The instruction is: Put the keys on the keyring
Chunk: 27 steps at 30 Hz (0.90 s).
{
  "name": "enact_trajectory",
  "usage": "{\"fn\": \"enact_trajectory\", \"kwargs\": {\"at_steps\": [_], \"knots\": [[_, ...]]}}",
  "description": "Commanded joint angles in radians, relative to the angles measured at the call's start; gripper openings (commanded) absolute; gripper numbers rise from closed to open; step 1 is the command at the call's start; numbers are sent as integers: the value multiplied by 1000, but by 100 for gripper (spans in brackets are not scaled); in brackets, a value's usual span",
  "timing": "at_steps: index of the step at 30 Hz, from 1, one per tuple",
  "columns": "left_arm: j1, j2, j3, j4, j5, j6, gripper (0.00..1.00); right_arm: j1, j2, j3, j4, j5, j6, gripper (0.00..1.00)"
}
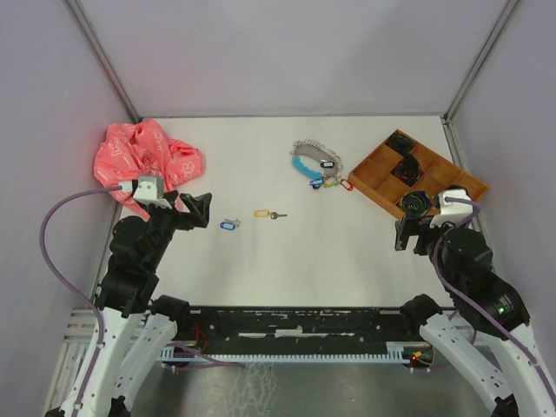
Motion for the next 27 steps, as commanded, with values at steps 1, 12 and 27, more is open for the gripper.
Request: {"fn": "enact_trajectory", "kwargs": {"at_steps": [1,12,27], "knots": [[-13,-17,-1,22,-25,47,99,-3,22,-1,57,-5,-12,100],[-16,0,-4,21,-17,45,99,-3,119,-15,129,-105,28,100],[-26,44,-1,16,7,45,99,-4,749,51,551,-445,-32,100]]}}
